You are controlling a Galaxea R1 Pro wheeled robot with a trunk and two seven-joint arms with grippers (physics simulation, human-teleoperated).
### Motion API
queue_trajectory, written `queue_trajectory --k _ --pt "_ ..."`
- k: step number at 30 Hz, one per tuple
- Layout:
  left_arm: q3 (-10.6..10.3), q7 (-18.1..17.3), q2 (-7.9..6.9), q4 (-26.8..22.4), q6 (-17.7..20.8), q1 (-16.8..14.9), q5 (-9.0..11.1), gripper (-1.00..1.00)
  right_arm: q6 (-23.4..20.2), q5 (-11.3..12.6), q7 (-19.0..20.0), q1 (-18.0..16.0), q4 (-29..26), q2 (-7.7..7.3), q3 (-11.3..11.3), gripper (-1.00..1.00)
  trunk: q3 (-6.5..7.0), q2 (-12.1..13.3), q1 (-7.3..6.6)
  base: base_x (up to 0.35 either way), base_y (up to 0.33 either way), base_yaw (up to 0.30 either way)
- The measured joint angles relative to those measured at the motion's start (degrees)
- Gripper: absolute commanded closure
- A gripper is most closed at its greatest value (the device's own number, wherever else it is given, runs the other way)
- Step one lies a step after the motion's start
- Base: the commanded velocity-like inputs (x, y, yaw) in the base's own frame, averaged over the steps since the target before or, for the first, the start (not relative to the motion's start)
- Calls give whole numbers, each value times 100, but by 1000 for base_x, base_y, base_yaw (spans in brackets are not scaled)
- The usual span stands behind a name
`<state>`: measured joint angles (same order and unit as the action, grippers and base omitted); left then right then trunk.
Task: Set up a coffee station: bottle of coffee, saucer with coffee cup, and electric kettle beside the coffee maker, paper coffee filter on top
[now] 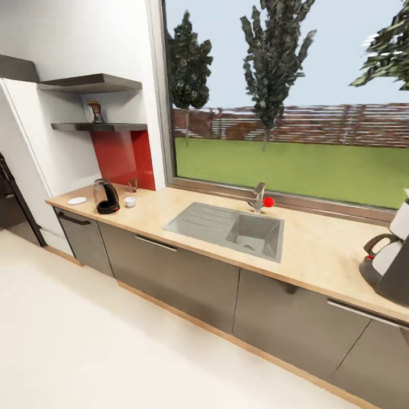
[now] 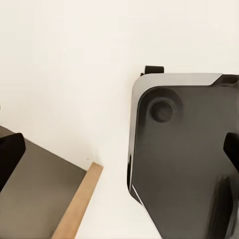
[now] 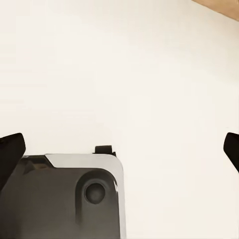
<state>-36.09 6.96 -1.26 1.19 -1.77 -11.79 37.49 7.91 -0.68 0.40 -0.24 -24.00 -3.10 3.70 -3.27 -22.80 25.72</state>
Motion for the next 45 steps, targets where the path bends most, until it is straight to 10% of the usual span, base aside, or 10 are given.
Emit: queue_trajectory --k 45 --pt "-9 -48 9 -8 -14 0 -25 -100 0 -3 0 0 9 3 -4 -100 0 0 0 327 109 281"
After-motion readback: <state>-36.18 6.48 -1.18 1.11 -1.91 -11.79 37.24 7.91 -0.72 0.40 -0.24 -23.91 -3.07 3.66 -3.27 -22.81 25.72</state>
